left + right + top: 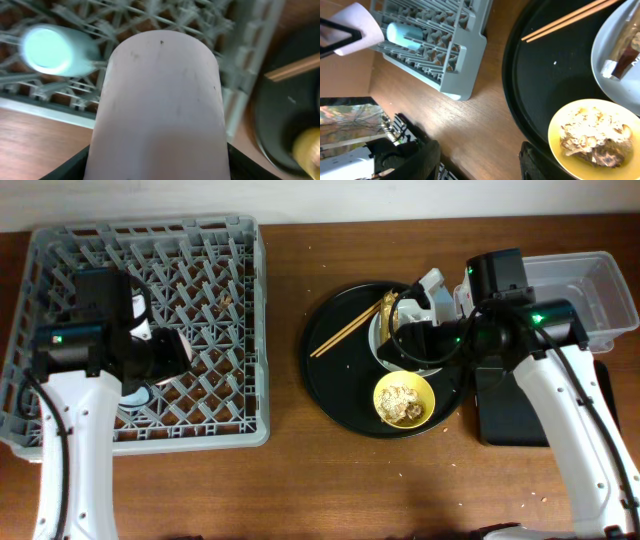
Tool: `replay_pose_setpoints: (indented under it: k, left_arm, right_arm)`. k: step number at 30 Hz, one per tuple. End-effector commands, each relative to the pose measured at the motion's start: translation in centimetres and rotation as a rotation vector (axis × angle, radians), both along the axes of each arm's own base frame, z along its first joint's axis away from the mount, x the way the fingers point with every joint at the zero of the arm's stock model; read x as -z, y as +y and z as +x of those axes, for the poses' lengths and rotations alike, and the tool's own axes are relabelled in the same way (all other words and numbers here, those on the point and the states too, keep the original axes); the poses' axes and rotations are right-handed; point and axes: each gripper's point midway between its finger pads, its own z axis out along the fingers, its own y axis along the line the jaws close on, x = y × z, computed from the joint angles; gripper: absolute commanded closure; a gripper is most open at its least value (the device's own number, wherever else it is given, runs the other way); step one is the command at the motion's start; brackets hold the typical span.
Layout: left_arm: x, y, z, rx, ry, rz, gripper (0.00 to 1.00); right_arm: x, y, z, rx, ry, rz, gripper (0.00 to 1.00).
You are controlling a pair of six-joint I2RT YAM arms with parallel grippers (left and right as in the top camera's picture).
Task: Sort waste into correct bins and load items into the dishwasher rack
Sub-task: 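Place the pink cup in the dish rack with the left gripper, then lift the yellow bowl with the right gripper and dump scraps onto the black tray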
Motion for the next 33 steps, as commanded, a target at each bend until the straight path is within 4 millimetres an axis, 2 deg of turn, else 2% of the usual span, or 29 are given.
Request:
replay_pose_setpoints:
  k: [1, 4, 8, 9, 11, 12, 14, 16, 17, 18, 19, 20, 22, 24, 26, 28, 30, 32, 33]
  left_arm:
    - [3.9, 2.2, 0.6, -0.085, 0.102, 0.093, 0.34]
    - [7.3, 2.2, 1.3, -0.079, 0.209, 0.085, 0.34]
    - [10.6, 2.4, 2.4, -0.076, 0.281, 0.084, 0.34]
    - [11.2, 2.3, 2.4, -0.075, 0.302, 0.081, 0.29]
    - [11.2, 1.4, 2.5, -0.063, 0.300, 0.025, 0.01]
    - [11.0, 1.1, 2.6, -0.060, 0.295, 0.007, 0.01]
    - [8.7, 1.1, 2.8, -0.064, 0.284, -0.003, 0.01]
    - [5.2, 1.1, 3.5, -0.055, 0.245, -0.003, 0.01]
    - [3.4, 0.5, 3.9, -0.020, 0.214, -0.026, 0.02]
    - [1.2, -0.9, 4.4, 0.050, 0.163, -0.080, 0.02]
    - [-1.8, -4.0, 5.3, 0.236, 0.053, -0.183, 0.02]
    - [-3.6, -6.4, 5.6, 0.385, -0.033, -0.254, 0.03]
    - [-6.3, -9.9, 4.8, 0.573, -0.145, -0.351, 0.03]
    - [-7.2, -11.4, 3.9, 0.622, -0.159, -0.357, 0.03]
    - [-7.1, -12.9, 3.2, 0.675, -0.145, -0.359, 0.04]
    - [-7.0, -15.2, 2.2, 0.747, -0.124, -0.363, 0.04]
    - [-6.8, -15.4, 2.2, 0.757, -0.119, -0.337, 0.04]
    - [-6.6, -15.0, 2.3, 0.749, -0.114, -0.312, 0.04]
    - [-6.6, -15.0, 2.3, 0.749, -0.114, -0.312, 0.03]
  right_arm:
    - [-0.2, -0.3, -0.1, 0.015, -0.019, -0.033, 0.48]
    - [-0.1, -0.4, -0.2, 0.016, -0.010, -0.037, 0.47]
    - [-0.1, -0.4, -0.3, 0.016, -0.008, -0.037, 0.47]
    - [-0.1, -0.4, -0.3, 0.016, -0.006, -0.038, 0.47]
    - [0.0, -0.4, -0.4, 0.016, -0.003, -0.039, 0.46]
    - [0.0, -0.4, -0.4, 0.016, -0.003, -0.039, 0.46]
    - [0.5, -1.2, -0.1, 0.039, -0.009, -0.088, 0.42]
    - [1.2, -2.0, 0.2, 0.062, -0.011, -0.142, 0.42]
    - [1.8, -2.2, 0.0, 0.078, 0.009, -0.162, 0.43]
    - [3.0, -2.6, -0.1, 0.120, 0.047, -0.207, 0.43]
    - [5.3, -2.9, -0.5, 0.149, 0.089, -0.302, 0.46]
    - [6.9, -3.2, -0.8, 0.154, 0.109, -0.370, 0.46]
    - [9.5, -3.2, -0.9, 0.168, 0.134, -0.458, 0.47]
    - [11.4, -1.8, -0.9, 0.121, 0.139, -0.471, 0.50]
    - [12.9, -0.3, -1.3, 0.071, 0.147, -0.488, 0.51]
    - [15.7, 0.9, -1.5, 0.028, 0.144, -0.543, 0.57]
    - [19.2, 0.4, -1.0, 0.065, 0.168, -0.644, 0.62]
    - [22.1, 0.7, -0.7, 0.063, 0.214, -0.667, 0.71]
    - [23.4, 0.7, -0.8, 0.057, 0.242, -0.674, 0.80]
